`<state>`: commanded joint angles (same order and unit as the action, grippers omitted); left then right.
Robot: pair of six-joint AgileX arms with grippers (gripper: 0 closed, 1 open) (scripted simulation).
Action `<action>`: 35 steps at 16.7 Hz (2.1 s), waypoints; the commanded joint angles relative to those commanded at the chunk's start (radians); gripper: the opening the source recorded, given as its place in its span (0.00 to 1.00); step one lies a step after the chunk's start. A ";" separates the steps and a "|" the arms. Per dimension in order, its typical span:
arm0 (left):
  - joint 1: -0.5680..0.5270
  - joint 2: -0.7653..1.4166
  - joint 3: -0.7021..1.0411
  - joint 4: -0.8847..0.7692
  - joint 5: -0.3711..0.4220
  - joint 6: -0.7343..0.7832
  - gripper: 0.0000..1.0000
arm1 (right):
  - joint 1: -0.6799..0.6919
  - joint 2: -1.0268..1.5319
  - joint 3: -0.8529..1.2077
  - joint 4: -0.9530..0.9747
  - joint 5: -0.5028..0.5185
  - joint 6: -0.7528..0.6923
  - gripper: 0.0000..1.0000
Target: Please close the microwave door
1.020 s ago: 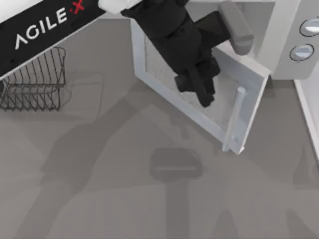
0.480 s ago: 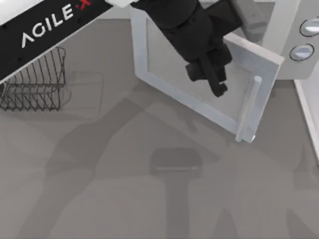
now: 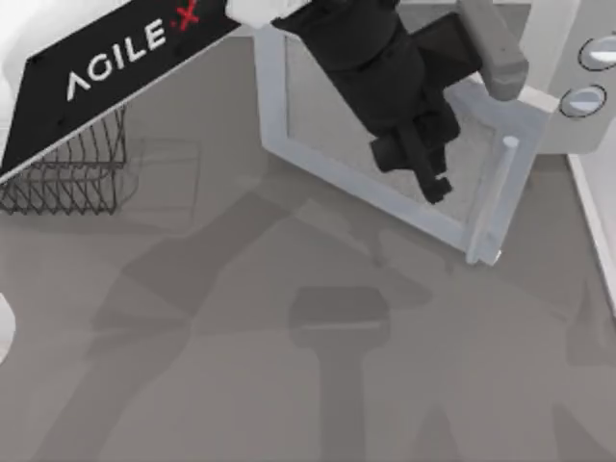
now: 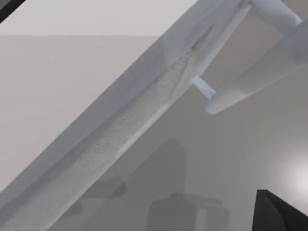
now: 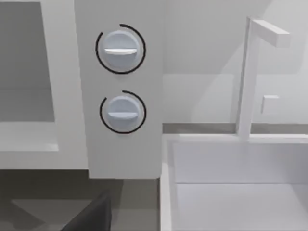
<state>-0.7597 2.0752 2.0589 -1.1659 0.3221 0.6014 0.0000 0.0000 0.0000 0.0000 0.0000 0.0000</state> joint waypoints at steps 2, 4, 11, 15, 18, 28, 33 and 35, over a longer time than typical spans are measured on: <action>-0.017 0.010 0.002 -0.007 -0.013 -0.007 0.00 | 0.000 0.000 0.000 0.000 0.000 0.000 1.00; -0.019 0.020 0.016 -0.014 -0.019 -0.012 0.00 | 0.000 0.000 0.000 0.000 0.000 0.000 1.00; -0.005 0.037 0.093 -0.011 -0.004 -0.024 0.00 | 0.000 0.000 0.000 0.000 0.000 0.000 1.00; -0.022 0.054 0.095 -0.031 0.004 -0.027 0.00 | 0.000 0.000 0.000 0.000 0.000 0.000 1.00; -0.042 0.099 0.120 -0.062 0.007 -0.041 0.00 | 0.000 0.000 0.000 0.000 0.000 0.000 1.00; -0.045 0.107 0.204 -0.044 -0.015 -0.054 0.00 | 0.000 0.000 0.000 0.000 0.000 0.000 1.00; -0.105 0.137 0.276 -0.032 0.019 -0.028 0.00 | 0.000 0.000 0.000 0.000 0.000 0.000 1.00; -0.128 0.154 0.297 -0.048 0.029 -0.028 0.00 | 0.000 0.000 0.000 0.000 0.000 0.000 1.00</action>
<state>-0.8872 2.2294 2.3558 -1.2138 0.3508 0.5738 0.0000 0.0000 0.0000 0.0000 0.0000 0.0000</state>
